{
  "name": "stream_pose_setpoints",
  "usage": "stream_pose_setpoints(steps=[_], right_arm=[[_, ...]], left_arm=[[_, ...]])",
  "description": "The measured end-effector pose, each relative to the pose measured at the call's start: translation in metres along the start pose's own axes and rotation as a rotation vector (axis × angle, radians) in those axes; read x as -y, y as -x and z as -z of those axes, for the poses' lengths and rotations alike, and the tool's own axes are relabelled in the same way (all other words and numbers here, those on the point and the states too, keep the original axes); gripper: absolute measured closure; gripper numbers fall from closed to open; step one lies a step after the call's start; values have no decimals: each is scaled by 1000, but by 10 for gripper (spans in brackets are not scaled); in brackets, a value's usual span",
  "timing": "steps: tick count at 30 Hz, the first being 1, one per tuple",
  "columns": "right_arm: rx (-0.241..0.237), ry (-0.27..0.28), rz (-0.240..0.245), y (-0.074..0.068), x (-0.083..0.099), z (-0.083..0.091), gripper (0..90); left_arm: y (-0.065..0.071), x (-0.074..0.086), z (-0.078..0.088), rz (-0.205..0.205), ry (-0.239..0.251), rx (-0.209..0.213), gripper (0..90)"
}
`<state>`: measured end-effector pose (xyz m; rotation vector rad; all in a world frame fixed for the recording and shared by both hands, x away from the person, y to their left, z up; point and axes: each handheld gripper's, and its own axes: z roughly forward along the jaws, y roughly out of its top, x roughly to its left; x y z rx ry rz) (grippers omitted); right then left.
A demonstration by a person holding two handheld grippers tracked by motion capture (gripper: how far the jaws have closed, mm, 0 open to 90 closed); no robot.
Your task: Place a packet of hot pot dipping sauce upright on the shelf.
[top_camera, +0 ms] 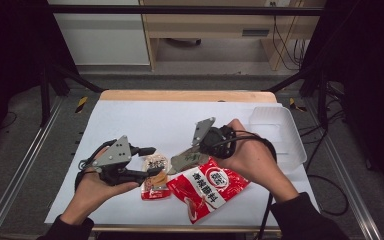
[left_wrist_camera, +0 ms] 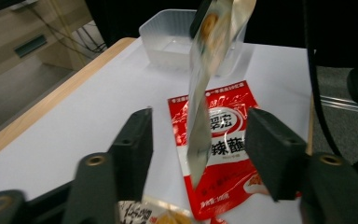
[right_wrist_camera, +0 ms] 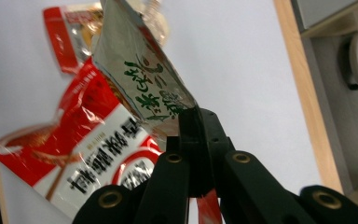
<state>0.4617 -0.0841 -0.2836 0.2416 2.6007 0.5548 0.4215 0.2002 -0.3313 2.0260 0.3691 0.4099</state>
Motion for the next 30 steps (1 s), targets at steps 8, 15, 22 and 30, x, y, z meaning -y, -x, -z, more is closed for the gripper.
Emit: stream_pose_setpoints(steps=[8, 15, 22, 30], right_arm=[[90, -37, -90, 29, 42, 37, 900], [139, -68, -162, 46, 77, 59, 900], [167, -78, -222, 53, 108, 70, 900], [171, -107, -290, 59, 152, 80, 900]], left_arm=[[-6, 72, 18, 81, -33, -119, 147], [-16, 120, 27, 165, -77, -194, 90], [-21, 139, 31, 207, -106, -253, 90], [-25, 145, 36, 231, -124, -286, 91]])
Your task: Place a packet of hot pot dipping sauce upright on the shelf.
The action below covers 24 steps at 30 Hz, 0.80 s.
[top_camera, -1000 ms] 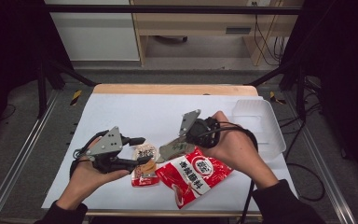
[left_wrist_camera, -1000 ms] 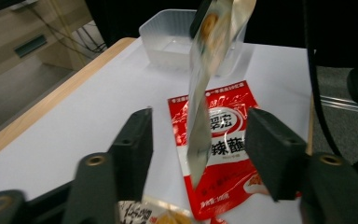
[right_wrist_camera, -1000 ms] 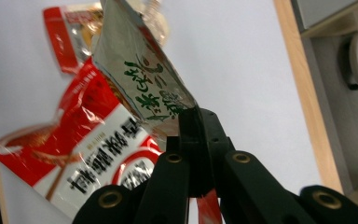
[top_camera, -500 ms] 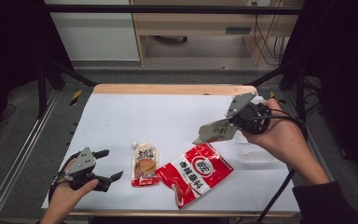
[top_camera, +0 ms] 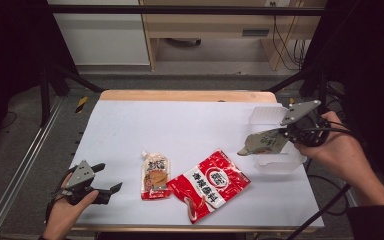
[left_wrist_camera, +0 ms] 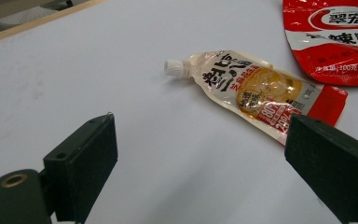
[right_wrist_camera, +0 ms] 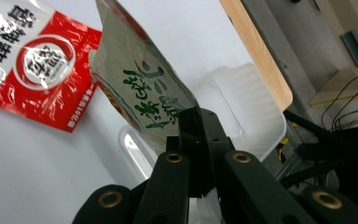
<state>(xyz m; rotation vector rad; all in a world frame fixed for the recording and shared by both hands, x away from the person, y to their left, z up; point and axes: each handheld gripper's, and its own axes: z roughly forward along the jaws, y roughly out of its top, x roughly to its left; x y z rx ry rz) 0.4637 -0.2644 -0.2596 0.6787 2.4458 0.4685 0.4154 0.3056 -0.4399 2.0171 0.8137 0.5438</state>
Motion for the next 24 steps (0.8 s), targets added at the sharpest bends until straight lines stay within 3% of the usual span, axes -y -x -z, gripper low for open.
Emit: stream_pose_setpoints(steps=[11, 24], right_arm=[[-6, -33, -42, 15, 31, 0, 900], [-55, -69, -27, 19, 40, -10, 900]], left_arm=[[0, 1, -2, -7, -23, -5, 90], [1, 1, -4, -16, -36, -5, 91]])
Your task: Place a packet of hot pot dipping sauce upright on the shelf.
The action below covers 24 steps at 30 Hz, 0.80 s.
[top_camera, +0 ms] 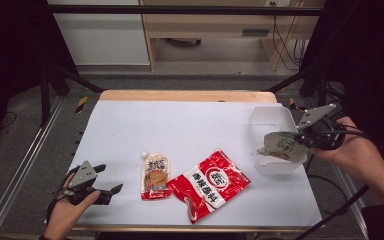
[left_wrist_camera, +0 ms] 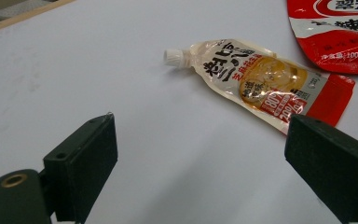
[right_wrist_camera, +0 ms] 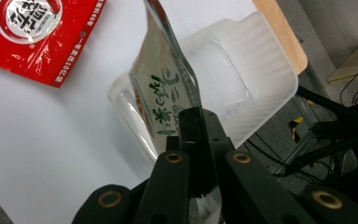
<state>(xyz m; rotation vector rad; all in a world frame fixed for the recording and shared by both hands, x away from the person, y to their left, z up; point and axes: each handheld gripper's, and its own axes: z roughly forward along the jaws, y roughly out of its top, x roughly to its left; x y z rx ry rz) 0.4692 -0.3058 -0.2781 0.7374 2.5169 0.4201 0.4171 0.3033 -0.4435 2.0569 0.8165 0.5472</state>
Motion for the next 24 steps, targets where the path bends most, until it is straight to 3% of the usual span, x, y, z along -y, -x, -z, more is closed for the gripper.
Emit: stream_pose_setpoints(steps=[6, 16, 24], right_arm=[[-26, 23, -7, 4, 4, 0, 900], [-82, 28, 28, 5, 5, 7, 900], [-104, -15, 47, 1, 4, -10, 893]], left_arm=[[0, 0, 0, -1, -5, 0, 90], [1, 0, -2, -3, -11, 1, 91], [2, 0, -3, -9, -18, 6, 91]])
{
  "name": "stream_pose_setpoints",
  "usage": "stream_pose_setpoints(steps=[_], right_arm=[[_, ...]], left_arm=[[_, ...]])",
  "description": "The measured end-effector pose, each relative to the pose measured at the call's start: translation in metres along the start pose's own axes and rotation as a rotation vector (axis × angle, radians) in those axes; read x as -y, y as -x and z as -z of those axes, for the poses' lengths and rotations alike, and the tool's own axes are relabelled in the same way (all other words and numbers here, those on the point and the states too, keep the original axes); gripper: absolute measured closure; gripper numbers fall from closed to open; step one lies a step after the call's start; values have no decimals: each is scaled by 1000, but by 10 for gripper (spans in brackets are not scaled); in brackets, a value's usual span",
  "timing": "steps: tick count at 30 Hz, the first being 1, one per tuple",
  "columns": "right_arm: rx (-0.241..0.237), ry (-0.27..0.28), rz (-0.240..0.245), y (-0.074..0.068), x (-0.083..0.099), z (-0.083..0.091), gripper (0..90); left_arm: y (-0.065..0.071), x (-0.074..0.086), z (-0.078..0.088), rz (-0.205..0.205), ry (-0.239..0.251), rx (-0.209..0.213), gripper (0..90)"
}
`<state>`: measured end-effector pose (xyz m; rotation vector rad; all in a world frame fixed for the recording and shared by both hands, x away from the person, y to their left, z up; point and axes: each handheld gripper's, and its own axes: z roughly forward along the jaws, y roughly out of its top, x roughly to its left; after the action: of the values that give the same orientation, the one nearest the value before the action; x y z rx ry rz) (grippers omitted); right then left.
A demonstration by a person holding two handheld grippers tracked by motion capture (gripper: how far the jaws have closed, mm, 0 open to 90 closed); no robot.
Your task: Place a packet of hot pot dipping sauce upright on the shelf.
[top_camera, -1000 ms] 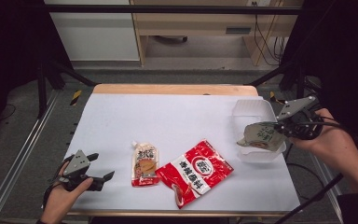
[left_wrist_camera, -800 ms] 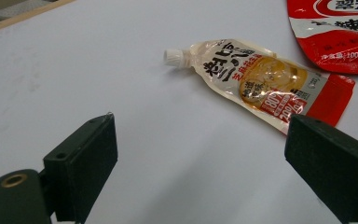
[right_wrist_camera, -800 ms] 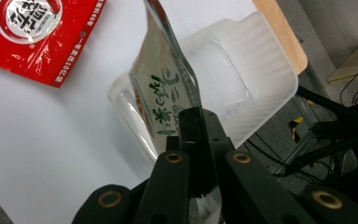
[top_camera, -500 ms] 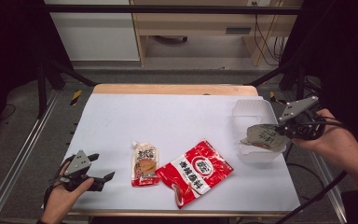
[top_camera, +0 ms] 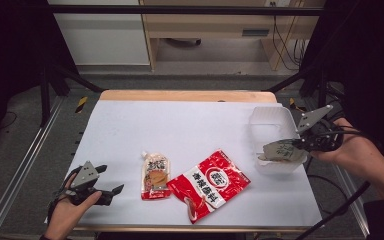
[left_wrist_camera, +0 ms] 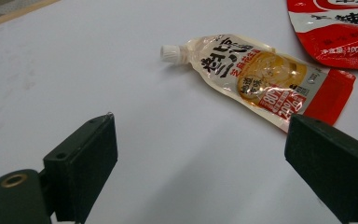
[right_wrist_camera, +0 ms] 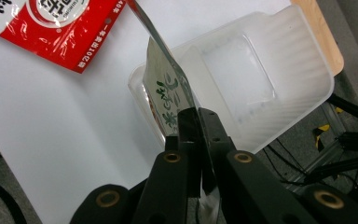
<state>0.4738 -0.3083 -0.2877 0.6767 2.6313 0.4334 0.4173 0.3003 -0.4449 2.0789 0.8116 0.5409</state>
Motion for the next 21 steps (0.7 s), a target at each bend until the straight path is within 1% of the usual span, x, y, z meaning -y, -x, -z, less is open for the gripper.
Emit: stream_pose_setpoints(steps=[5, 8, 9, 10, 11, 13, 14, 15, 16, 17, 20, 21], right_arm=[[-7, -12, -17, 0, 3, -17, 883], [-8, -7, -24, -1, 5, -23, 883], [-11, 5, -49, 0, 8, -25, 862], [-11, 5, -49, 0, 8, -25, 862], [-3, 2, -59, -1, 10, -27, 789], [12, 14, -83, -3, 11, -26, 746], [12, 14, -83, -3, 11, -26, 746], [10, 62, -108, -5, 10, -20, 619], [13, 77, -118, -6, 9, -17, 557], [23, 89, -122, -8, 7, -14, 521], [48, 143, -104, -18, -3, -4, 408], [49, 163, -102, -22, -8, -2, 385]], left_arm=[[1, 0, -1, -2, -2, 1, 90], [1, 0, -1, -2, -2, 1, 91], [1, 0, -1, -2, -1, 1, 90], [1, 0, -1, -2, -1, 1, 90], [2, 0, -1, -3, -2, 1, 91], [2, 0, -1, -3, -3, 1, 91], [2, 0, -1, -4, -4, 2, 91], [2, 0, -2, -6, -7, 3, 90], [2, 0, -2, -7, -8, 3, 90], [2, -1, -2, -8, -8, 3, 91], [3, -1, -3, -8, -8, 0, 91], [3, -1, -3, -9, -9, 0, 90]])
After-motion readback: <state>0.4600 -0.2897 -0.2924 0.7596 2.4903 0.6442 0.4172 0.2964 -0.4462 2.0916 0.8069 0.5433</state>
